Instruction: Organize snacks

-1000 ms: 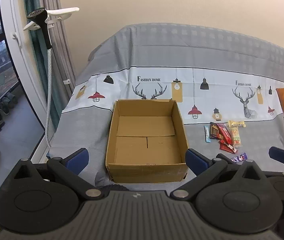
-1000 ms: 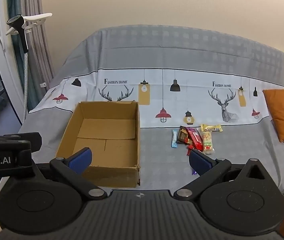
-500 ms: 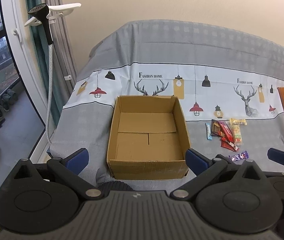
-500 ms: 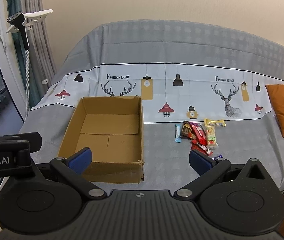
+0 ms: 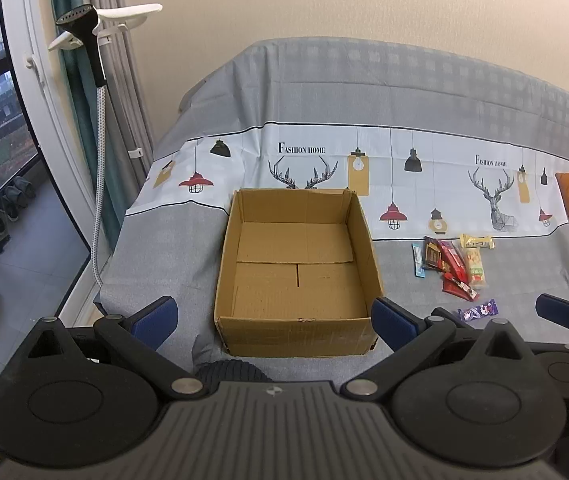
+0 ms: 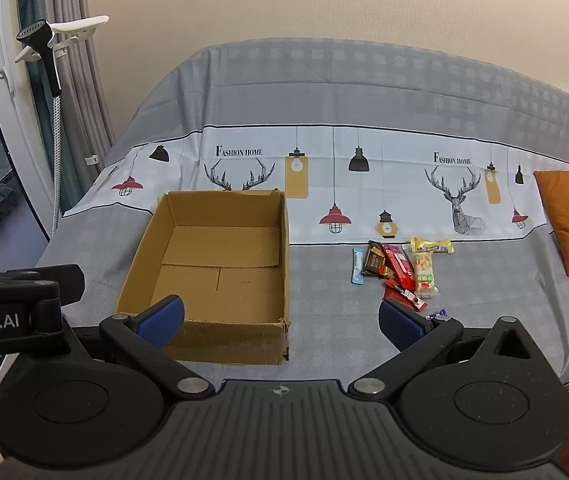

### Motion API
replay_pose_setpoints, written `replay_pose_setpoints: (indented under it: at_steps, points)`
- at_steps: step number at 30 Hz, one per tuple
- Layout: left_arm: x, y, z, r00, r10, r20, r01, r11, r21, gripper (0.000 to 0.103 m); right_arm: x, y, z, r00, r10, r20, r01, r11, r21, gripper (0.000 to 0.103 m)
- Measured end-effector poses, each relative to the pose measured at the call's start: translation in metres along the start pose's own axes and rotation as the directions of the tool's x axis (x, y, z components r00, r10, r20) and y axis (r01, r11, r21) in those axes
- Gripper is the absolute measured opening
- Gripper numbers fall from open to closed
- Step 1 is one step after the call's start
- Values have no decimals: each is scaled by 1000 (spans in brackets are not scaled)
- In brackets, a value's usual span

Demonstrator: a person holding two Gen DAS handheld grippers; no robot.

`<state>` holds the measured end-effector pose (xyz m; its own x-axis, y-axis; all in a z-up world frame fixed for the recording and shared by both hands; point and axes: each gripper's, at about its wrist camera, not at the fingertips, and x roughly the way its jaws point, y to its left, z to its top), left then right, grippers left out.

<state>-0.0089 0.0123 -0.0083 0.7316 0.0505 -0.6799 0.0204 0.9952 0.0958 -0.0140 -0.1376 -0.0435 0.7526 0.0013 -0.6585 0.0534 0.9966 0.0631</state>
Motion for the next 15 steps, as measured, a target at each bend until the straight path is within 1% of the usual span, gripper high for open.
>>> replay_pose_setpoints:
  at_steps: [15]
  points:
    - [0,1,0,1000,-6,-5,6,1000,2,103,1,2,0,1000,1,-6,-1,1000,-2,103]
